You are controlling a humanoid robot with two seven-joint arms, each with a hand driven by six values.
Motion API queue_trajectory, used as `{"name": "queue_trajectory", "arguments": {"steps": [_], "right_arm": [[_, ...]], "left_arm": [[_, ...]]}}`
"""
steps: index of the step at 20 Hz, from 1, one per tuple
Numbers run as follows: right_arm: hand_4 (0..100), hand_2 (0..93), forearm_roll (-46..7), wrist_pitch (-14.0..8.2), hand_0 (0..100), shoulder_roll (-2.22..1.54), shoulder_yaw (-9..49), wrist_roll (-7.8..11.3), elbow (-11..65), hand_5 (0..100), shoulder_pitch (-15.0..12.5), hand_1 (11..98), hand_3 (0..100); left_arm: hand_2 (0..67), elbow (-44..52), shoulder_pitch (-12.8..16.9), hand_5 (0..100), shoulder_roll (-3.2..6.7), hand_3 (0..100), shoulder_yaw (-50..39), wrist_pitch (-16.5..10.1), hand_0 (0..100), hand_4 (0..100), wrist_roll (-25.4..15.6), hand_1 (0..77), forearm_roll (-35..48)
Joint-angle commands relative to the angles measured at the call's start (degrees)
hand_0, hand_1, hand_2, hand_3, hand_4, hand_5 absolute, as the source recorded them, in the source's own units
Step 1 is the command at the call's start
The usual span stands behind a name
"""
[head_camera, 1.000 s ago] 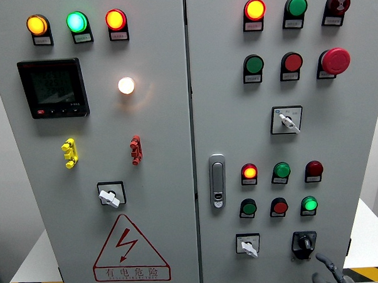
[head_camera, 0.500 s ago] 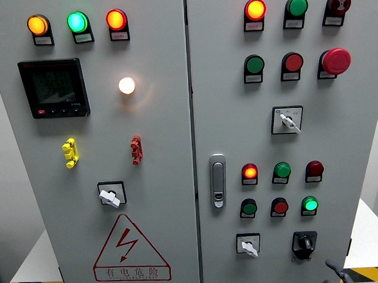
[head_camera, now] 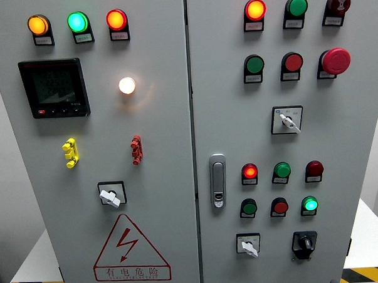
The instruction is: Trip black knob to open circuit
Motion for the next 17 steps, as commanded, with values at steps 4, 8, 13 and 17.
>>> {"name": "queue_trajectory", "arguments": {"steps": [4, 8, 13, 17], "right_arm": [[12, 10.8, -1.72, -0.11, 88, 0.27, -0.01, 0.01, 0.06, 32, -0.48, 47.2, 18], [11, 11.5, -3.3, -0.63, 89, 0.1, 0.17, 0.01, 0.06, 31, -0.57, 46.8, 15], [11, 11.9, -4.62, -0.72, 89, -0.08, 0.35, 0.27, 0.06, 31, -1.44, 46.4, 15], [11, 12.5, -4.53, -0.72, 89, -0.08, 0.17, 0.63, 0.06, 33, -2.15, 46.2, 16]], "left_arm": [[12.8, 0.0, 0.0, 2, 0.0, 21, 0.0, 0.0, 0, 7, -0.01, 3.3, 0.0], [12.8, 0.0, 0.0, 2, 0.0, 21, 0.0, 0.0, 0, 7, -0.01, 3.5, 0.0], [12.8, 0.0, 0.0, 2, 0.0, 21, 0.0, 0.0, 0, 7, -0.01, 3.3, 0.0], [12.8, 0.0, 0.61, 2, -0.18, 21, 0.0, 0.0, 0, 7, -0.01, 3.3, 0.0]]}}
